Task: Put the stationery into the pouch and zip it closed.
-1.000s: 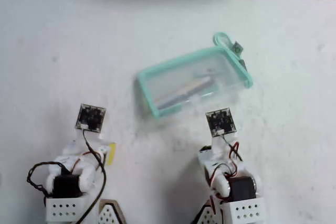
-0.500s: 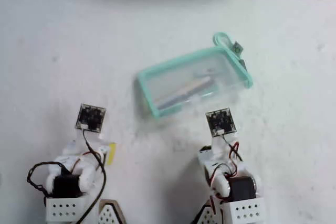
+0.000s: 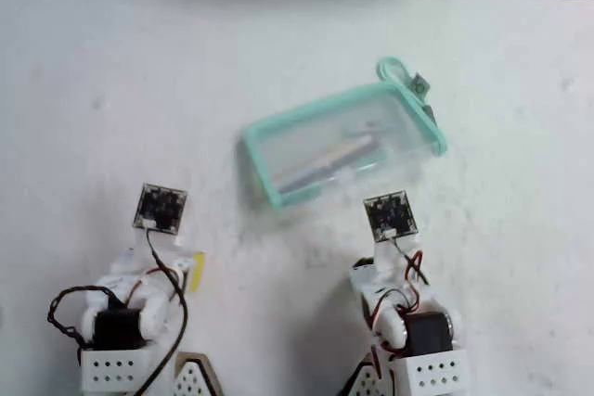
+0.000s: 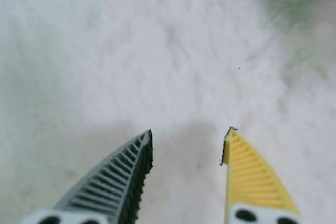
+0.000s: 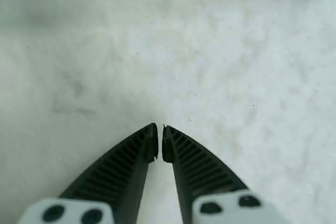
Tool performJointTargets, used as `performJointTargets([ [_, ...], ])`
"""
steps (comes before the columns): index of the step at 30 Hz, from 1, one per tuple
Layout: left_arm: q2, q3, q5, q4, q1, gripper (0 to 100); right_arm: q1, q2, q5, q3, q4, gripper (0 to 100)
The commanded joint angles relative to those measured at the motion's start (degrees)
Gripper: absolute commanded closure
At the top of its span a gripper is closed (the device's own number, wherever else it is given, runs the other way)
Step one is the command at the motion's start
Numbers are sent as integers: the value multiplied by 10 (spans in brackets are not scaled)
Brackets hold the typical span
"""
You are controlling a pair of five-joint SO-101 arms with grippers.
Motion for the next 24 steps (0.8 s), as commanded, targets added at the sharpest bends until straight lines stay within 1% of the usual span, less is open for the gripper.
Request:
performJointTargets([
  [1,-6,-2,5,4,-1,766,-4,-5,7,3,2,979],
  [24,-6,-2,4,4,0,766,-4,-5,7,3,2,979],
])
